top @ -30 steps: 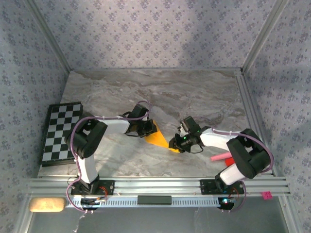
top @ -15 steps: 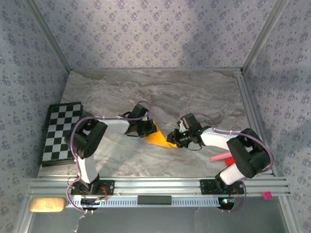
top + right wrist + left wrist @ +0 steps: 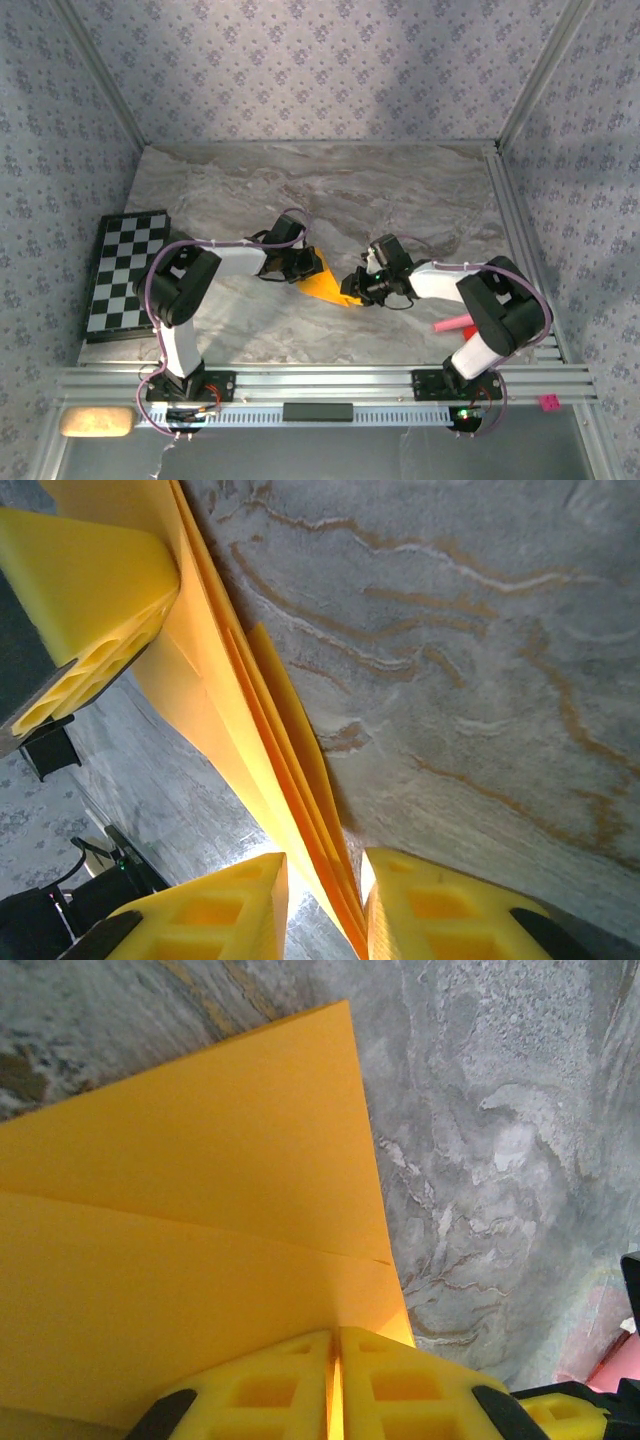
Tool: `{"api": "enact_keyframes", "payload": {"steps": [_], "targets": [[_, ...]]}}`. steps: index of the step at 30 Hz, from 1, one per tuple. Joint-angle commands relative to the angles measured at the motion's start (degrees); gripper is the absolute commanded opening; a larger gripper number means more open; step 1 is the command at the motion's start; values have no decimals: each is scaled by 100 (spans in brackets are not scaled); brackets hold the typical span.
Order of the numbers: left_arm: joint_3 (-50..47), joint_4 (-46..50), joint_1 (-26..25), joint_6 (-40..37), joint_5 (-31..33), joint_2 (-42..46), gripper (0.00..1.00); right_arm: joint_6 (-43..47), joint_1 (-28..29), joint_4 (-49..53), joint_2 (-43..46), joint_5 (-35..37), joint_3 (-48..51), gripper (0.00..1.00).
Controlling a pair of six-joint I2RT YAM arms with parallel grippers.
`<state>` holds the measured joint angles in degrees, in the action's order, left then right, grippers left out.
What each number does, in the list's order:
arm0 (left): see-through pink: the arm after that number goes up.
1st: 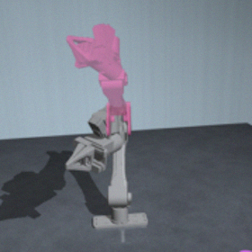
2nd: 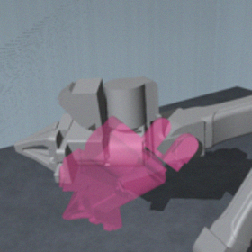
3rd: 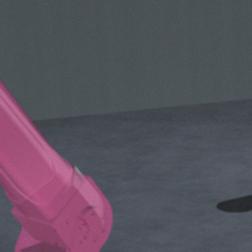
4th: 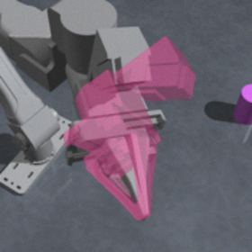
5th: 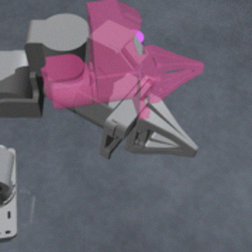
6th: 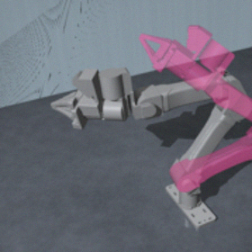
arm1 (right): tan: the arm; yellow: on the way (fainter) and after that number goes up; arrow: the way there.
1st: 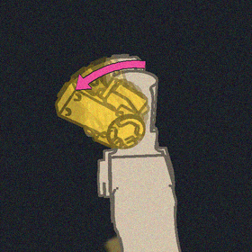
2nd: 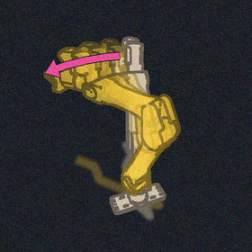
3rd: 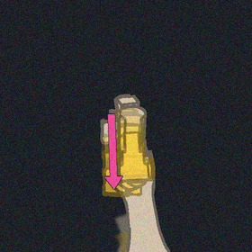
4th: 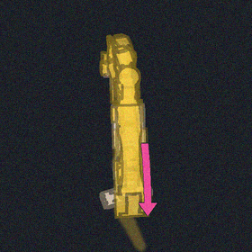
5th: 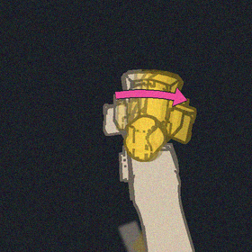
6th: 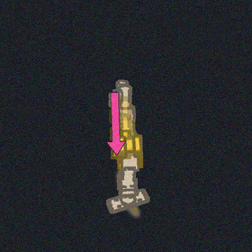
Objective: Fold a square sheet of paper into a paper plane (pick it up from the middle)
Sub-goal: Turn over the paper at the center of the table.
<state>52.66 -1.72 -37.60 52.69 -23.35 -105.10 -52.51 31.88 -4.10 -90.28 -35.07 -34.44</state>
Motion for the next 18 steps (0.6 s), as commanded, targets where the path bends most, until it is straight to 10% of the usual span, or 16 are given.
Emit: {"api": "enact_keyframes", "payload": {"steps": [1,18], "targets": [[-180,322,-23,66,165,-2,13,105,-31,-84,-84,-184,-49,25],[-161,242,-11,119,124,207,17,372,-86,-74,-3,-425,2,4]]}}
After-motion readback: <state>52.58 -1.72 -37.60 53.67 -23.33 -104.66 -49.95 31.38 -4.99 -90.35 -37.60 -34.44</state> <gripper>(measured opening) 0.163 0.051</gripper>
